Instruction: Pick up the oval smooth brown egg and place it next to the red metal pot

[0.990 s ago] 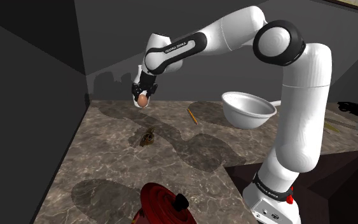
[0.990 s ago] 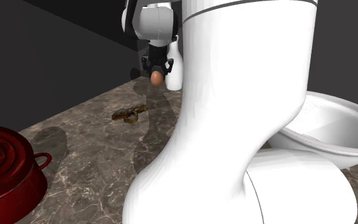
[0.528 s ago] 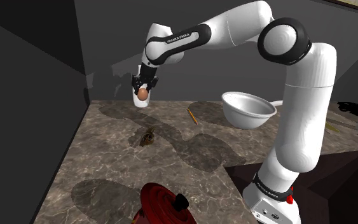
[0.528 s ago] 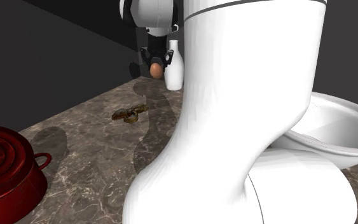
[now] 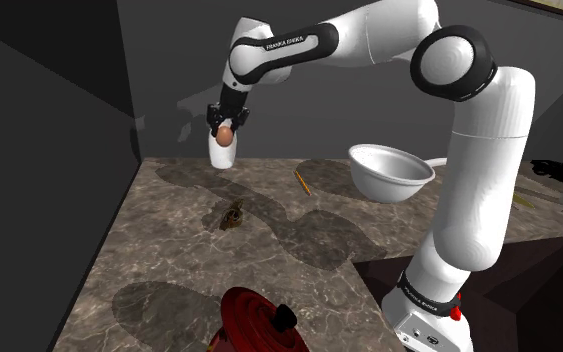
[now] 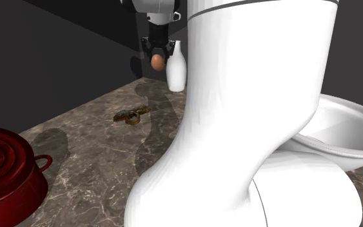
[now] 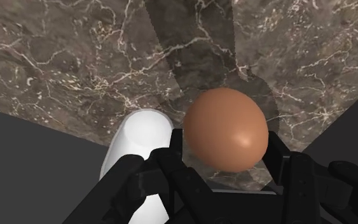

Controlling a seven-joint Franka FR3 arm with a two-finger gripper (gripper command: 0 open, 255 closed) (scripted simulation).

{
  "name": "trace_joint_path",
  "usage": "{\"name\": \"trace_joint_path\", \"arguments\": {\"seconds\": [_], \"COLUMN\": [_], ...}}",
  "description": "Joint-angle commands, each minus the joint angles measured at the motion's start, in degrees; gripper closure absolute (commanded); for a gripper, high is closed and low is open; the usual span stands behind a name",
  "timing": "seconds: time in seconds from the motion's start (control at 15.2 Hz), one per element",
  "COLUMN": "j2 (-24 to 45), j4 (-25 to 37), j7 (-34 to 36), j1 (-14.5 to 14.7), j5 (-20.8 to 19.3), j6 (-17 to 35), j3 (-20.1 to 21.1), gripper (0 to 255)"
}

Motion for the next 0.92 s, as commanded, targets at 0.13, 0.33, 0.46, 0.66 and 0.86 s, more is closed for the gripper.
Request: {"name": "trace_joint_path", "arguments": {"seconds": [0.13, 0.33, 0.46, 0.66, 0.86], "j2": [-0.49, -0.75, -0.85, -0.91, -0.83], "j4": [2.40, 4.37, 5.77, 8.00, 10.41], "j7": [0.08, 0.18, 0.25, 0.36, 0.47], "j1": [-0.03, -0.03, -0.02, -0.01, 0.00], "j5": [-0.02, -0.05, -0.07, -0.12, -0.17], "j6": [-2.92, -5.13, -6.63, -8.92, -11.26], "j3": [-0.01, -0.01, -0.01, -0.01, -0.01], "gripper": [255, 255, 255, 255, 255]}}
